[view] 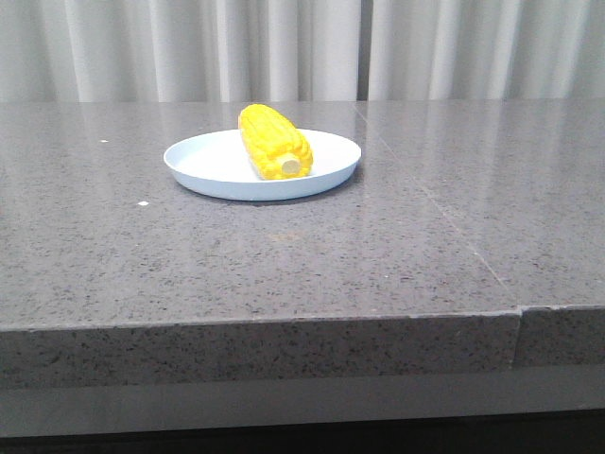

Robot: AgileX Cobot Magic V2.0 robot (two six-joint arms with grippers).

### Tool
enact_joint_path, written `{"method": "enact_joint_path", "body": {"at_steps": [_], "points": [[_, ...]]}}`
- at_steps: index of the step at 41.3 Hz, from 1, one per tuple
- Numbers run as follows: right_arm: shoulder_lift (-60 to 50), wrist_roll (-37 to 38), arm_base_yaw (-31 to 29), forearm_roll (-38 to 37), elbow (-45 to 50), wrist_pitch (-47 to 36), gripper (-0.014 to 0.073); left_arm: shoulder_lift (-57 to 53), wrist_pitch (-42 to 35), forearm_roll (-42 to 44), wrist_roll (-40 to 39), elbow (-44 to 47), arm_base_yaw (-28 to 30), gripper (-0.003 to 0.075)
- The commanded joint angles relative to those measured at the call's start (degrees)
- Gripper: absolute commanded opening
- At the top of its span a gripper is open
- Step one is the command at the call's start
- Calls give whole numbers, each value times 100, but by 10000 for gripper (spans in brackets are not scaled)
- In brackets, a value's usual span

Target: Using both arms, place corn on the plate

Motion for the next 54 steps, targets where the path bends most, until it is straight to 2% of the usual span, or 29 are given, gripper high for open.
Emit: {"method": "enact_joint_path", "body": {"at_steps": [1,11,54], "points": [[31,-53,-2,-60,-129,-398,-68,-119,-473,-69,-57,11,-29,-20],[31,-53,-2,-60,-129,-398,-68,-119,-1000,-69,-57,11,-29,-20],[31,-53,-2,-60,-129,-398,-68,-119,-969,-69,-57,11,-29,-20]]}}
